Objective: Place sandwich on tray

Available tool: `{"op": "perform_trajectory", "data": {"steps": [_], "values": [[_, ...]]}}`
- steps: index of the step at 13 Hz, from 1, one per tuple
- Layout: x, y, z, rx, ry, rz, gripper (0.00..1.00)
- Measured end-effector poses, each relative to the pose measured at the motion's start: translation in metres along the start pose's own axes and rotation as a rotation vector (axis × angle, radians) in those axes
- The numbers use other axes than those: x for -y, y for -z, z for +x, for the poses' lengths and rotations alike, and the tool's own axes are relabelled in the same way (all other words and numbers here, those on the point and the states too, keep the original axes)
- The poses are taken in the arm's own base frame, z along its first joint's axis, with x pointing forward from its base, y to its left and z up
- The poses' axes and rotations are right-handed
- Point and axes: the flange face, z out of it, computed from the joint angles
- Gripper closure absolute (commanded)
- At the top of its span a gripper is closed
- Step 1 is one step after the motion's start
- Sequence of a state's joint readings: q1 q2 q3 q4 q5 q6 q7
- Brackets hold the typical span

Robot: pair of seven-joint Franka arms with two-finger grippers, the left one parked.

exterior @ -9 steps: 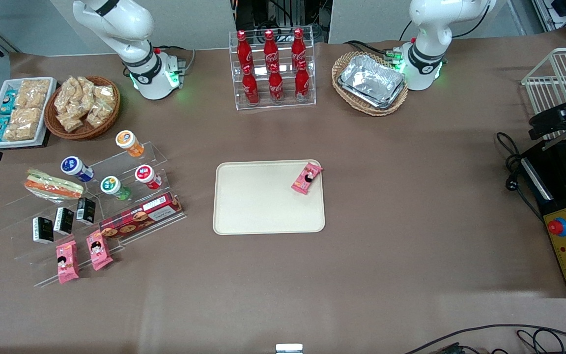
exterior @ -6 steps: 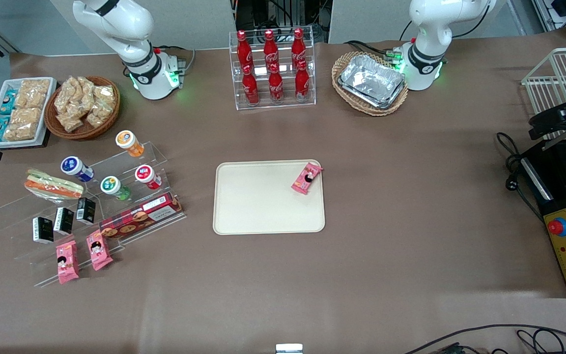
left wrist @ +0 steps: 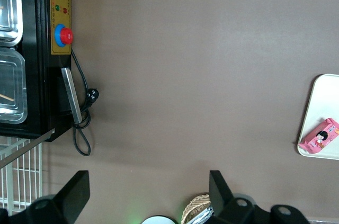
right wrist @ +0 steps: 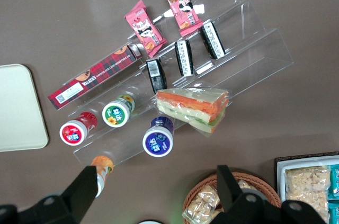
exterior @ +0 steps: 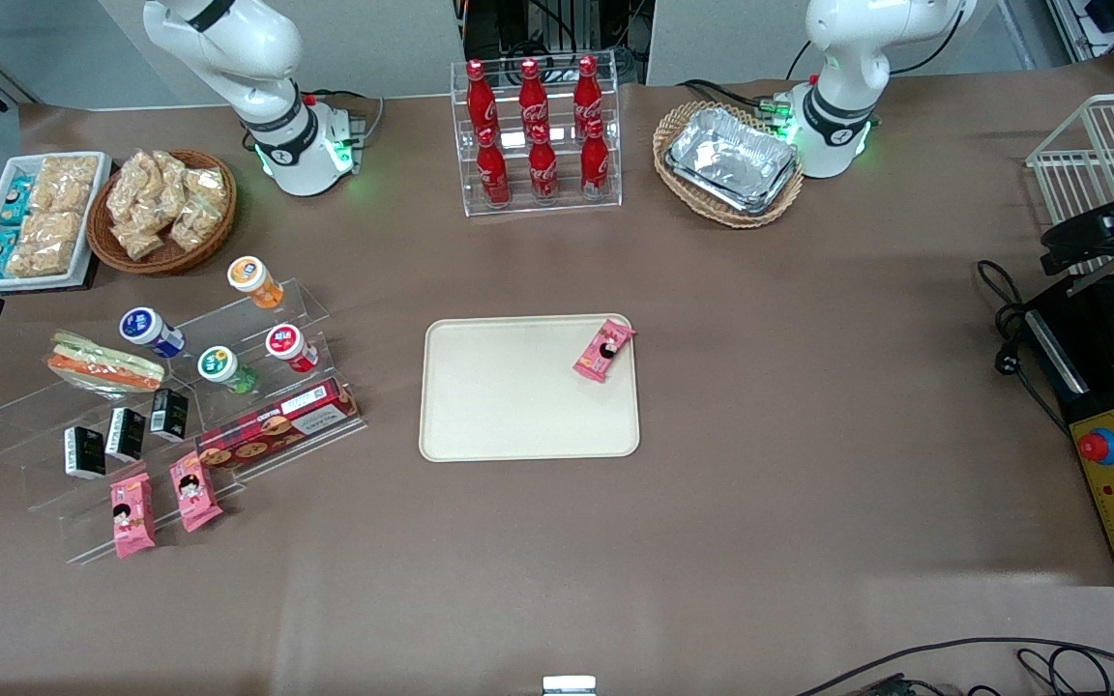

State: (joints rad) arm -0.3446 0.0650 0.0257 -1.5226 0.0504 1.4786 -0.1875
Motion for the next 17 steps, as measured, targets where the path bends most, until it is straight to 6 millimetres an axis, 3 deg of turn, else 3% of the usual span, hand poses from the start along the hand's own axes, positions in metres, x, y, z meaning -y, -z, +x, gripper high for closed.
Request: {"op": "perform_trajectory", "data": {"steps": [4,7,13,17], "values": [[-0.001,0.000,0.000,-0.003,-0.031,0.000,0.00],[-0.002,0.000,0.000,-0.003,-0.153,0.000,0.00],[0.003,0.001,0.000,0.003,-0.744,0.037,0.00],[0.004,-0.014,0.006,0.055,-1.109,0.068,0.00]]}}
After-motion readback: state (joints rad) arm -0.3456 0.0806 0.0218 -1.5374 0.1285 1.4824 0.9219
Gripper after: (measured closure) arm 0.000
